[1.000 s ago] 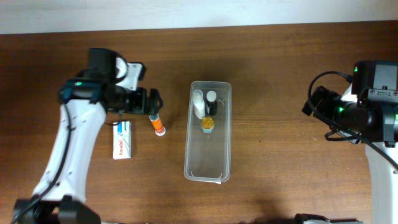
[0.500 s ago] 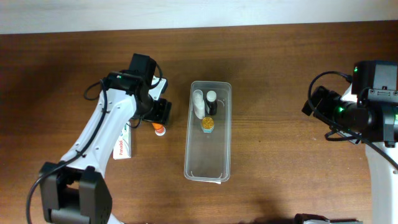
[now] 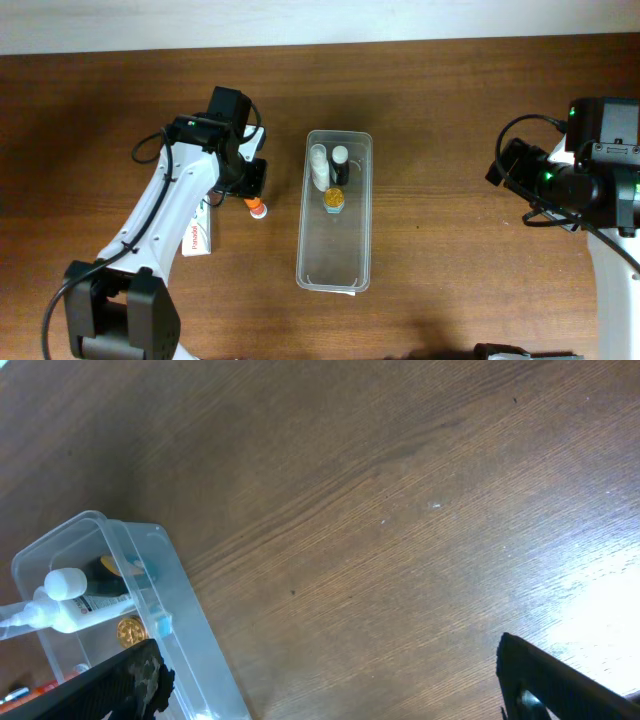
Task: Pack container
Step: 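Grasp the orange tube with the left gripper, then place the orange tube into the container and release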
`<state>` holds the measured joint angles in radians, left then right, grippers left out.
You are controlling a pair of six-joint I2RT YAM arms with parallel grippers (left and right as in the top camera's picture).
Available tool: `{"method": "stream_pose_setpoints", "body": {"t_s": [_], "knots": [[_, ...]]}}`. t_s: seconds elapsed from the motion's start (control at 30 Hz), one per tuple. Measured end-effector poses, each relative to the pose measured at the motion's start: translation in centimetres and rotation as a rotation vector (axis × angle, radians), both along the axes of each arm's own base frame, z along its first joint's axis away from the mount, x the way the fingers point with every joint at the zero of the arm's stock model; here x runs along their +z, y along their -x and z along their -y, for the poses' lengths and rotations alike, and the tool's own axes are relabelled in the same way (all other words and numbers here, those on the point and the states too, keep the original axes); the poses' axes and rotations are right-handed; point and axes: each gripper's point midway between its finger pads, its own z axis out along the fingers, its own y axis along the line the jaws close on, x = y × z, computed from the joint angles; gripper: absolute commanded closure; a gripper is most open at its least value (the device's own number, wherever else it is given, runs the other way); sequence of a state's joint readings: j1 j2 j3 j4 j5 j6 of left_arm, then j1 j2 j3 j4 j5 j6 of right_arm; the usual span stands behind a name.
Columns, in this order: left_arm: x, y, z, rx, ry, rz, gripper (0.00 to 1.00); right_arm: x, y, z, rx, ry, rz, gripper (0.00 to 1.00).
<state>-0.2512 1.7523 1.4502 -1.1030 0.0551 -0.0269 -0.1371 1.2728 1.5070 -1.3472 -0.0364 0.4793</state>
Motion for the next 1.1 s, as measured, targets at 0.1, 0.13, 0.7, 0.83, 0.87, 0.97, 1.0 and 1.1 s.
{"method": "stream_pose_setpoints", "body": {"t_s": [0.1,0.13,0.7,0.83,0.87,0.97,1.0,1.1], "knots": [[0.0,0.1,0.0,0.000,-0.001,-0.002,0.98,0.0,0.0,0.0,0.000,0.000,0.000,0.02],[0.0,0.1,0.0,0.000,-0.001,-0.003,0.99,0.0,0.0,0.0,0.000,0.000,0.000,0.02],[13.4,1.0,5.6,-0.155,0.039,0.136,0.99,0.0,0.0,0.0,-0.001,0.000,0.000,0.02],[13.8,3.1,10.3,-0.292,0.057,0.152,0.99,0.0,0.0,0.0,-0.001,0.000,0.000,0.02],[13.9,3.6,11.3,-0.322,0.064,0.157,0.99,0.0,0.0,0.0,-0.001,0.000,0.000,0.02],[14.2,4.5,13.8,-0.390,0.086,0.183,1.00,0.0,0.0,0.0,-0.002,-0.001,0.000,0.02],[14.3,4.7,14.5,-0.405,0.093,0.194,0.99,0.0,0.0,0.0,-0.003,-0.001,0.000,0.02],[14.3,4.7,16.1,-0.438,0.110,0.221,0.99,0.0,0.0,0.0,-0.003,-0.001,0.000,0.02]]}}
